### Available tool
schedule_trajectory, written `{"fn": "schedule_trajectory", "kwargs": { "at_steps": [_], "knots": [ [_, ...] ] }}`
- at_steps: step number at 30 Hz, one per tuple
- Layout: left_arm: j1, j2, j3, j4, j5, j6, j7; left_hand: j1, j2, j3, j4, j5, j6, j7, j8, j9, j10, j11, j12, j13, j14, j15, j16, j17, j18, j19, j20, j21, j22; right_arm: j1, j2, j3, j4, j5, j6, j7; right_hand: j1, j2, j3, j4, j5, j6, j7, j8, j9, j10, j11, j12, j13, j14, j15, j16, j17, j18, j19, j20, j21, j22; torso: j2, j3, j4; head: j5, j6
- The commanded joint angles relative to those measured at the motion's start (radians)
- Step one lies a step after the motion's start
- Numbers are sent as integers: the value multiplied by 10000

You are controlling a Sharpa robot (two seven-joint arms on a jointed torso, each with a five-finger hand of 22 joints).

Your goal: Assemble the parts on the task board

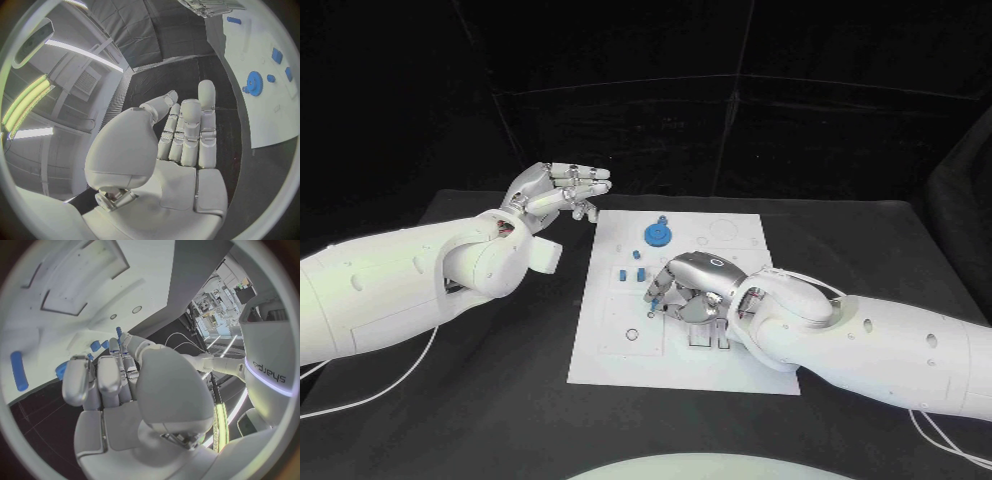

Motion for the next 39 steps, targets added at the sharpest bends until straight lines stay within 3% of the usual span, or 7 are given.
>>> {"fn": "schedule_trajectory", "kwargs": {
  "at_steps": [1,14,39],
  "knots": [
    [22,6,9,30,42,14,60,61,39,27,-62,6,61,3,30,-11,42,-17,65,-16,-61,13,-64,-13,141,-79,17,-39,-15,-68,143,9,-160,-388,76,118,-69,-1,46,-2,50,-36,63,-21,-8,-36,57,-43,-9,236,11,35,14,-138,71,-11,64,10,-4,14,1,83,-46],
    [22,23,9,6,42,55,19,61,39,27,-62,6,61,3,30,-11,42,-17,65,-16,-61,13,-64,-13,141,-79,17,-39,-15,-172,395,10,-401,-999,277,-71,-82,-2,75,-45,59,-62,74,-28,-12,-55,67,-60,-9,237,19,53,25,-141,77,-4,75,26,3,15,-18,173,-113],
    [23,30,8,-49,42,109,-61,36,27,18,-58,5,41,19,18,-17,17,-4,68,-22,-66,21,-66,-27,137,-81,19,-43,-19,-180,516,10,-447,-1841,1047,-417,-120,-33,91,-113,4,-79,81,-25,-12,-69,77,-74,-6,231,31,57,9,-137,63,7,72,17,1,8,-9,138,-135]
  ]
}}
